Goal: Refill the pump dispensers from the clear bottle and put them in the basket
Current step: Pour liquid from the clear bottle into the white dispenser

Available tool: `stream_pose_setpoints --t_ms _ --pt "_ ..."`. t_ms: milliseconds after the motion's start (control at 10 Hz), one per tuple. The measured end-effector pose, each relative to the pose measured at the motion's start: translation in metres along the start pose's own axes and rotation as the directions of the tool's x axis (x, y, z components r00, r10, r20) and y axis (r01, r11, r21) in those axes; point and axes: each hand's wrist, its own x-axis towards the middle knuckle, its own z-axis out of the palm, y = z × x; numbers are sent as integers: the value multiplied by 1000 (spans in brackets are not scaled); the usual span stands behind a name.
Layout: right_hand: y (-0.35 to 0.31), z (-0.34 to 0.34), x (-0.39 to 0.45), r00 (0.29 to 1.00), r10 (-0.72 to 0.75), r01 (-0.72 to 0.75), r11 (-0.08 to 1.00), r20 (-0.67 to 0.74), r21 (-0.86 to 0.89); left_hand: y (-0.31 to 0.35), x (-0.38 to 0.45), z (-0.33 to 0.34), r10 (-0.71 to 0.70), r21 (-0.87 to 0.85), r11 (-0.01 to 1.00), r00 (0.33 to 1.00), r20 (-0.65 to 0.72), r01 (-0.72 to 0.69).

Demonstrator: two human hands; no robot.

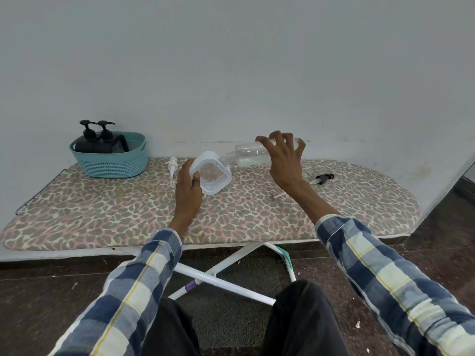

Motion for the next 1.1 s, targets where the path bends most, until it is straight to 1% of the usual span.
stream_pose_setpoints --t_ms 1100 --pt "2 1 -1 1000 1 -1 1000 1 -23 2 -1 -1 0 9 1000 1000 3 -1"
